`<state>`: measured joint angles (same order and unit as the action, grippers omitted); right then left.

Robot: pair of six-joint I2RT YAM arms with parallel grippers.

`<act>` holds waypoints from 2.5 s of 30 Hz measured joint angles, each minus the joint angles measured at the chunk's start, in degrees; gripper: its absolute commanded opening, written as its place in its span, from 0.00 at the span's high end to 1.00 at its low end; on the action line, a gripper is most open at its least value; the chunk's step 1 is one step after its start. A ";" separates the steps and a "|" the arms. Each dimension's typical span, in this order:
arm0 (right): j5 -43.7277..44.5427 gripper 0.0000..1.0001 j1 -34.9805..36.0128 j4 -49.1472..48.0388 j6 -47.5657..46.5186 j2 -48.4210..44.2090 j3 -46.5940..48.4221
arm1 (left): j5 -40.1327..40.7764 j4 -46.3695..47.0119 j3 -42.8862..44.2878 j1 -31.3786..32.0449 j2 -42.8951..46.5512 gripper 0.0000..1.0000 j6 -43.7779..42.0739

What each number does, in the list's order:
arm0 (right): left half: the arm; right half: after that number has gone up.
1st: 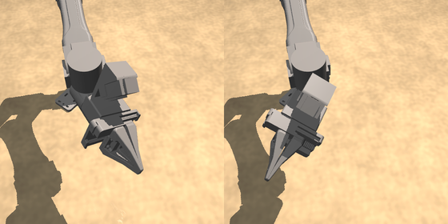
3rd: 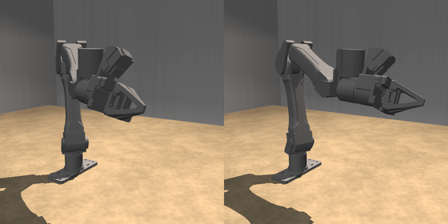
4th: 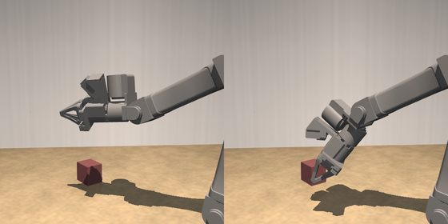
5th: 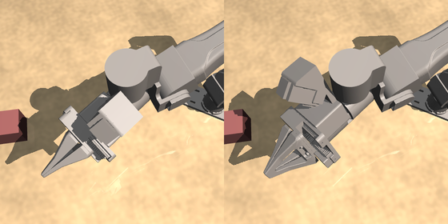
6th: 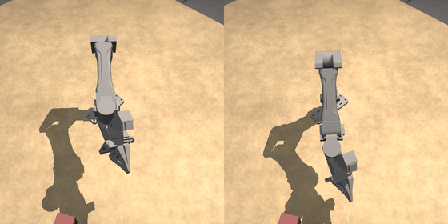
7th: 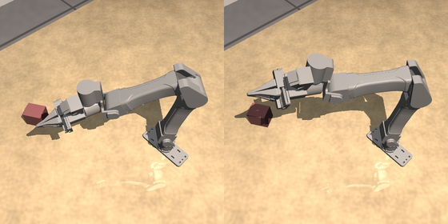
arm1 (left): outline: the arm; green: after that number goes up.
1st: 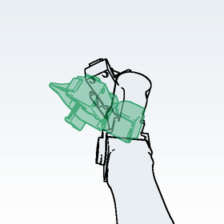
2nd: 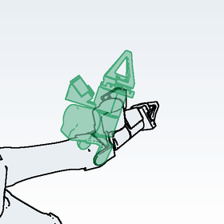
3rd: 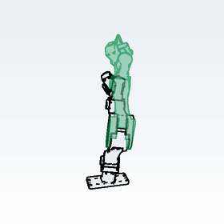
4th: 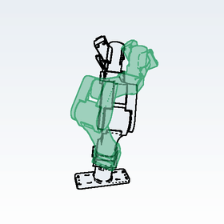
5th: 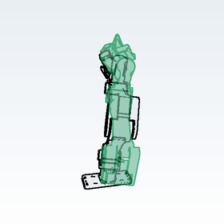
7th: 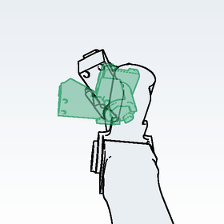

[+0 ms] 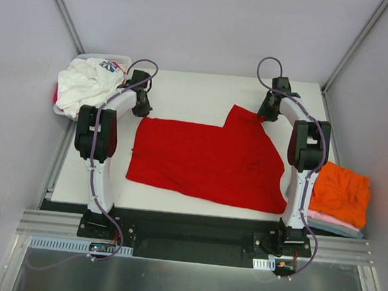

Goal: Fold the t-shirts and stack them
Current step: Grap the side of the flattened tshirt furthest away from the robot with both arms, then fold the other side of the tshirt into a rectangle

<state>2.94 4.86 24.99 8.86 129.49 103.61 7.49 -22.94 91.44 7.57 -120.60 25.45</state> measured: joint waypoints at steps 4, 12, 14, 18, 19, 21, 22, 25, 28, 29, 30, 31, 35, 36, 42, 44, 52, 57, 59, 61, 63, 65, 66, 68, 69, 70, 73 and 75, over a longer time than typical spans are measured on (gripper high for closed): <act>-0.46 0.99 0.07 1.07 0.87 0.09 0.00 | 0.02 -0.02 -0.09 0.00 0.59 1.00 -0.13; 0.74 0.99 0.09 2.08 1.20 -0.44 -0.04 | 0.20 -0.07 -0.09 0.00 1.01 1.00 -0.90; 1.05 0.99 0.04 2.38 1.18 -1.77 -0.42 | 0.50 -0.07 -0.11 0.00 1.57 1.00 -1.01; 1.22 0.99 -0.22 2.45 0.98 -7.56 -2.75 | 0.66 -0.13 -0.37 0.00 3.82 1.00 -1.05; 1.22 0.99 -0.31 2.40 0.94 -9.40 -3.37 | 0.66 -0.17 -0.55 0.00 4.63 1.00 -1.05; 1.20 0.99 -0.50 2.29 0.92 -13.00 -4.61 | 0.70 -0.09 -0.96 0.00 6.29 1.00 -1.05; 1.16 0.99 -0.55 2.10 0.92 -14.78 -5.42 | 0.72 -0.02 -1.27 0.00 7.02 1.00 -1.05; 1.11 0.99 -0.61 1.70 0.90 -19.69 -8.94 | 1.03 -0.04 -2.64 0.00 8.87 1.00 -1.05; 0.81 0.99 -0.61 1.01 0.96 -24.26 -14.56 | 1.53 0.07 -4.59 0.00 10.10 1.00 -1.01; 0.68 0.99 -0.61 0.76 0.96 -25.55 -16.70 | 1.70 0.13 -5.44 0.00 10.45 1.00 -1.01; 0.59 0.99 -0.61 0.44 1.01 -26.73 -18.69 | 1.81 0.15 -6.47 0.00 10.82 1.00 -0.94; 0.42 0.99 -0.61 0.57 1.11 -28.39 -21.51 | 1.95 0.17 -7.61 0.00 11.19 1.00 -0.90; -0.15 0.99 -0.61 0.85 1.40 -33.33 -28.79 | 2.03 -0.04 -11.98 0.00 13.31 1.00 -0.55; -0.20 0.99 -0.61 1.01 1.46 -34.38 -29.83 | 2.05 -0.04 -12.92 0.00 13.94 1.00 -0.42; 0.24 0.99 -0.61 1.01 2.19 -42.64 -35.67 | 2.32 0.02 -18.38 0.00 18.67 1.00 0.72; 0.90 0.99 -0.63 1.09 2.64 -44.96 -37.24 | 2.64 0.04 -19.74 0.00 19.89 1.00 0.94; 3.98 0.99 -0.66 2.54 4.31 -50.16 -45.24 | 3.52 0.66 -24.52 0.00 21.81 1.00 1.95; 4.37 0.65 -0.66 3.28 5.68 -52.43 -50.01 | 3.72 0.81 -27.50 0.00 21.84 0.71 2.78; 4.33 0.49 -0.68 3.69 6.38 -53.53 -51.76 | 4.11 0.81 -28.37 0.00 21.84 0.38 2.97; 4.28 0.44 -0.70 4.17 6.86 -54.16 -52.61 | 4.79 0.72 -29.03 0.00 21.84 0.25 3.56; 4.33 0.41 -0.70 4.26 6.91 -54.47 -52.70 | 5.05 0.70 -29.07 0.00 21.90 0.24 3.74; 4.33 0.39 -0.55 4.11 6.71 -54.93 -52.63 | 5.09 0.72 -29.07 0.00 22.45 0.23 3.85; 4.37 0.39 -0.37 4.13 6.51 -55.10 -52.43 | 5.05 0.72 -29.07 0.00 22.88 0.23 3.85; 4.90 0.39 0.63 4.20 5.64 -54.99 -50.88 | 4.94 0.72 -29.00 0.00 24.22 0.22 3.72; 5.27 0.38 1.62 4.24 5.11 -54.71 -49.62 | 4.81 0.74 -28.94 0.00 24.98 0.23 3.65; 5.40 0.39 2.73 4.22 4.50 -54.14 -48.02 | 4.44 0.76 -28.83 0.00 25.70 0.22 3.48; 5.70 0.40 6.08 2.97 3.21 -49.90 -42.34 | 3.06 0.87 -28.06 0.11 27.08 0.22 2.91; 5.73 0.42 7.52 1.57 2.71 -46.36 -39.93 | 2.45 1.20 -27.80 0.39 27.39 0.22 2.38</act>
<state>8.67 12.38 26.57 11.57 83.13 63.68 9.93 -21.74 63.64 7.97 -93.21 27.83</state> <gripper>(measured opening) 0.607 0.777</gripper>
